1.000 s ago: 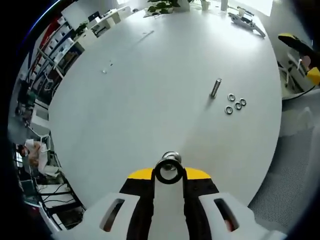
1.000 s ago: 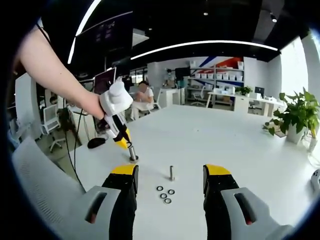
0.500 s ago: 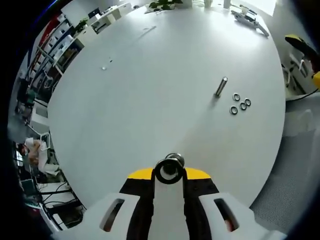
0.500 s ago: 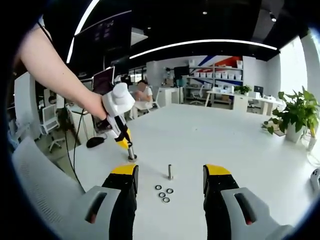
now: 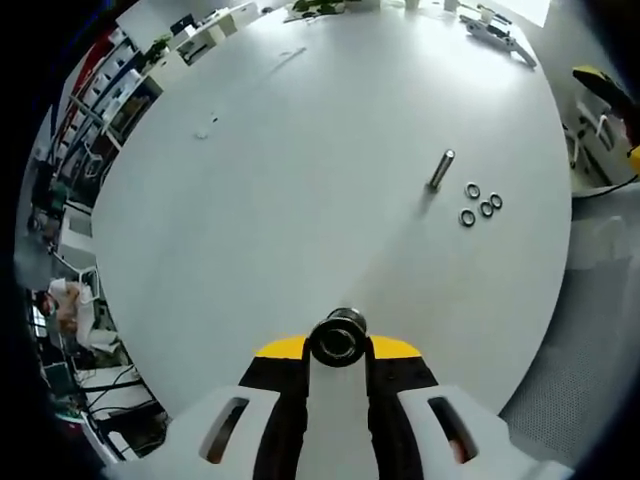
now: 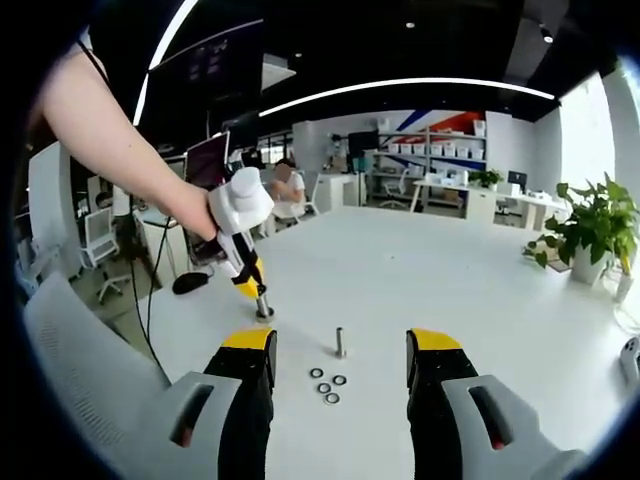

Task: Place the washer onto the threaded stud by aligning its center hole with the stud, sliding it down to the base, and recovering from edge contact or off-axis alignment until the washer reaches the visible bottom stop.

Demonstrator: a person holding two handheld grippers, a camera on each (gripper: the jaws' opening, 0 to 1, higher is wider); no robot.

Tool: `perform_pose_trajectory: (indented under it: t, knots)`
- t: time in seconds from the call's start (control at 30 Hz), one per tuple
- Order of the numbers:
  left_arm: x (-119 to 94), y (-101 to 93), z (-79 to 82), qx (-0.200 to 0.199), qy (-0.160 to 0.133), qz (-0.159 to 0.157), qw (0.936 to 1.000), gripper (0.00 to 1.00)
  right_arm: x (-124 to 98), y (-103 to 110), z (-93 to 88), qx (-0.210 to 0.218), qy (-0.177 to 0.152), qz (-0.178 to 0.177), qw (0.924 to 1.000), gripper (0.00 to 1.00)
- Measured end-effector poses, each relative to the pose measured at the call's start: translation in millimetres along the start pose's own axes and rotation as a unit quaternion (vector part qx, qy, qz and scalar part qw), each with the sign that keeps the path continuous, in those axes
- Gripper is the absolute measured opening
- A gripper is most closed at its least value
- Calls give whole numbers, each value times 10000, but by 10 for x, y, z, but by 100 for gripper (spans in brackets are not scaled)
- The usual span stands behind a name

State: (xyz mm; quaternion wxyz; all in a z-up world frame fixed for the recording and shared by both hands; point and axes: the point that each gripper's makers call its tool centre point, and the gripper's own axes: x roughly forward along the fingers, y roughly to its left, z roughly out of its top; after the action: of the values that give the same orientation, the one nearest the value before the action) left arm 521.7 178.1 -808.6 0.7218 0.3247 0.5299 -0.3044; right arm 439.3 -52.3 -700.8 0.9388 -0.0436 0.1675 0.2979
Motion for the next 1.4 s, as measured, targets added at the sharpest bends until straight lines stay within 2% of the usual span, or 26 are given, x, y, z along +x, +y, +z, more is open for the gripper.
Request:
perform_pose_trajectory:
  t: [0.4,0.47,0.53,0.87,1.03,1.4]
  knots:
    - [26,34,-11,-9,51,70,10000,20,-3,-19,-3,11,2,-30,10000,54]
    - [28,42,-20,102,76,102,9999,20,-6,-27,-5,13,4,-37,10000,54]
    - [34,33,-21,-10,73,83,9999,20,-8,-32,-4,15,-1,-43,10000,54]
    - [8,24,-15,-21,22,176,9998,20,-19,-23,8,5,-8,-35,10000,54]
    - [-47,37,32,-34,-126,218,9997,20,-15,-13,14,-2,-24,-21,10000,54]
    - [-38,54,-25,-134,-103,204,9996,20,-10,3,8,-32,-14,0,10000,55]
